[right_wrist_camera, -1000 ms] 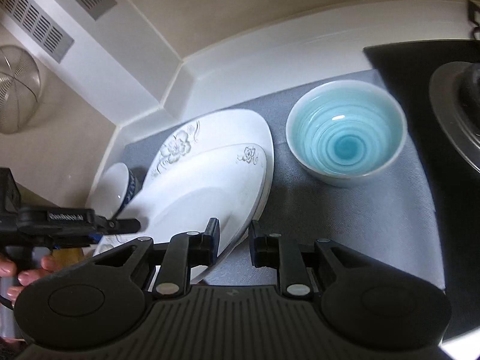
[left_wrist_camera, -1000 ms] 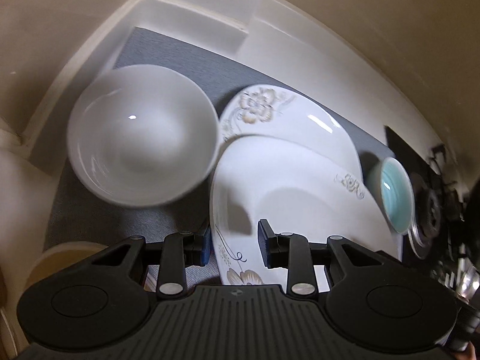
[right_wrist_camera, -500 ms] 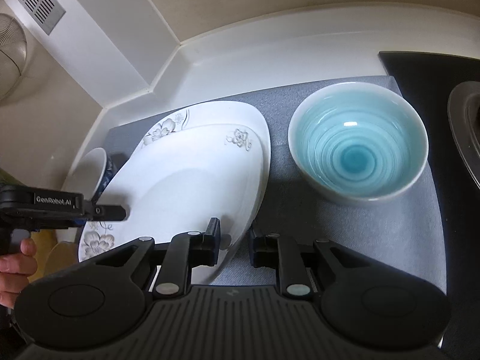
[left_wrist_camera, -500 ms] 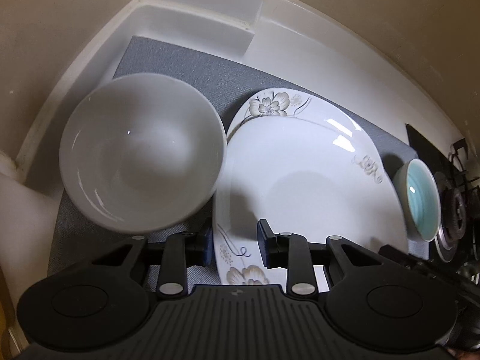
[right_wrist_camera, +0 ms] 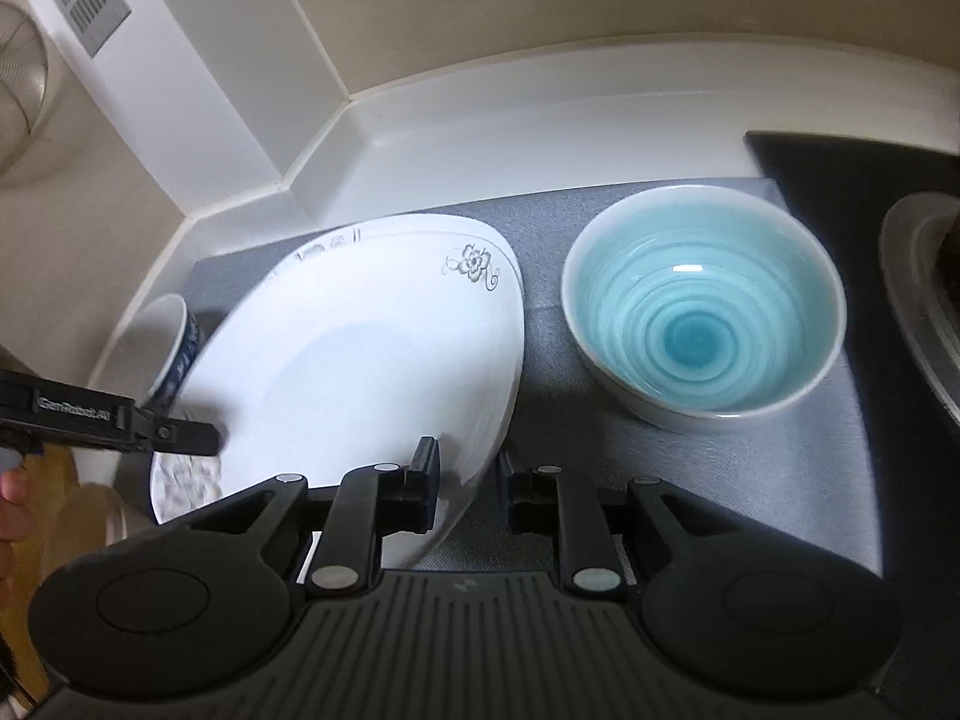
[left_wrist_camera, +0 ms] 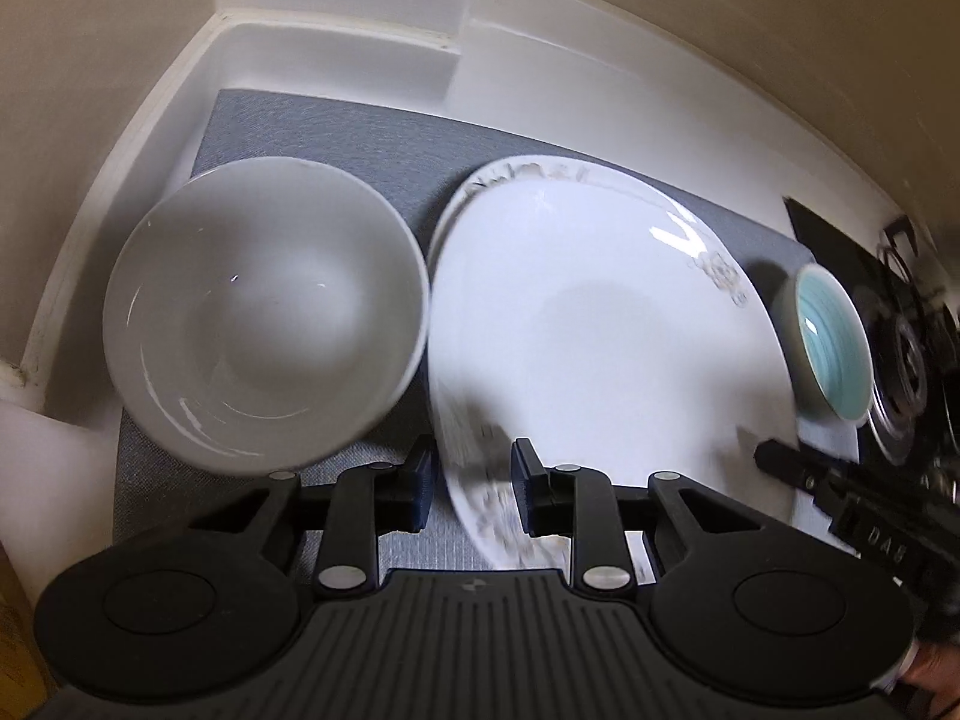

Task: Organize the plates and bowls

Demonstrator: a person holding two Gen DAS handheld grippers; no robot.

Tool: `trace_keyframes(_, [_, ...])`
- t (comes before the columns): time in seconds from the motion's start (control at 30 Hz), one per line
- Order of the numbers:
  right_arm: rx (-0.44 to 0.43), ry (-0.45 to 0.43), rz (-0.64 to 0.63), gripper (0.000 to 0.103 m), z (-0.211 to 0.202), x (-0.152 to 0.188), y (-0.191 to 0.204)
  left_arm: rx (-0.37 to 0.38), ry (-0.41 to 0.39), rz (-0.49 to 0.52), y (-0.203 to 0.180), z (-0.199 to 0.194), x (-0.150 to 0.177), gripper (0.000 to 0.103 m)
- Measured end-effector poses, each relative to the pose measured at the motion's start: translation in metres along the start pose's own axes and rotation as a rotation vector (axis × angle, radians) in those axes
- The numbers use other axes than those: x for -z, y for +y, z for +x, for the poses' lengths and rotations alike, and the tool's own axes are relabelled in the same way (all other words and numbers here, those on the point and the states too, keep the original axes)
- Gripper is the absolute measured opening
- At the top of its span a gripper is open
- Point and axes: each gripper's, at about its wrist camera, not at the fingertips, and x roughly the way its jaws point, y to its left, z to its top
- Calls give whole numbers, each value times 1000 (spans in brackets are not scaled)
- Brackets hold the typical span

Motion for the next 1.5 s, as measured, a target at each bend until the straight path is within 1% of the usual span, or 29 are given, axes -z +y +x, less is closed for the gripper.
trace_keyframes(0.13, [-22, -20, -4, 24, -12, 6, 4, -2, 3, 38, -4, 0, 6, 28])
trace_keyframes(0.23, [0, -16, 33, 24, -13, 11, 2, -19, -2, 53, -7, 3, 7, 29])
trace_keyframes(0.33, [14, -20, 56, 24, -15, 14, 3, -16, -6, 53, -5, 4, 7, 30])
trace_keyframes(0.37, [20, -21, 51, 26, -15, 15, 4, -10, -8, 50, -4, 5, 7, 30])
trace_keyframes(0.4, [26, -23, 44, 32, -14, 16, 4, -4, -10, 48, -3, 5, 7, 30])
trace_keyframes(0.43, [30, -23, 40, 34, -12, 15, 4, 3, -12, 45, -1, 6, 7, 30])
trace_keyframes(0.57, [0, -21, 107, 35, -4, 15, -3, 38, -10, 10, 7, 8, 7, 30])
trace_keyframes(0.67, [-12, -8, 146, 36, -1, 15, -4, 45, -6, -11, 10, 6, 8, 30])
trace_keyframes(0.7, [-15, -3, 154, 41, 0, 16, -4, 51, -2, -23, 10, 5, 10, 30])
trace_keyframes(0.77, [-34, 5, 192, 42, 2, 19, -5, 86, 11, -52, 12, 6, 13, 32])
trace_keyframes(0.83, [-81, 17, 246, 41, 6, 23, -8, 120, 30, -54, 11, 9, 16, 38])
trace_keyframes(0.87, [-99, 14, 264, 36, 7, 25, -9, 115, 23, -58, 9, 10, 17, 38])
trace_keyframes(0.9, [-118, 7, 270, 25, 8, 26, -9, 106, 20, -63, 8, 10, 17, 38])
trace_keyframes(0.97, [-107, 8, 241, 25, 9, 23, -5, 100, 21, -75, 7, 11, 17, 37])
trace_keyframes(1.03, [-89, 11, 218, 24, 10, 19, -4, 117, 28, -104, 10, 12, 16, 36])
trace_keyframes(1.1, [-85, 11, 218, 23, 10, 16, -7, 142, 39, -127, 12, 14, 16, 36])
trace_keyframes(1.17, [-84, 13, 229, 23, 11, 12, -11, 150, 50, -145, 10, 17, 16, 36])
trace_keyframes(1.27, [-67, 18, 220, 25, 6, 12, -8, 129, 52, -130, 6, 15, 16, 36])
trace_keyframes(1.3, [-60, 14, 203, 25, 2, 13, -5, 118, 46, -112, 4, 11, 17, 35])
trace_keyframes(1.37, [-28, -28, 143, 26, -14, 19, 5, 84, 21, -49, -4, 1, 22, 35])
trace_keyframes(1.4, [-19, -42, 115, 29, -21, 23, 10, 68, 9, -24, -8, -5, 25, 33])
trace_keyframes(1.43, [-15, -35, 93, 32, -26, 28, 15, 52, -1, -1, -12, -11, 28, 33])
trace_keyframes(1.5, [-26, 16, 57, 44, -28, 38, 24, 35, -14, 38, -20, -20, 33, 35])
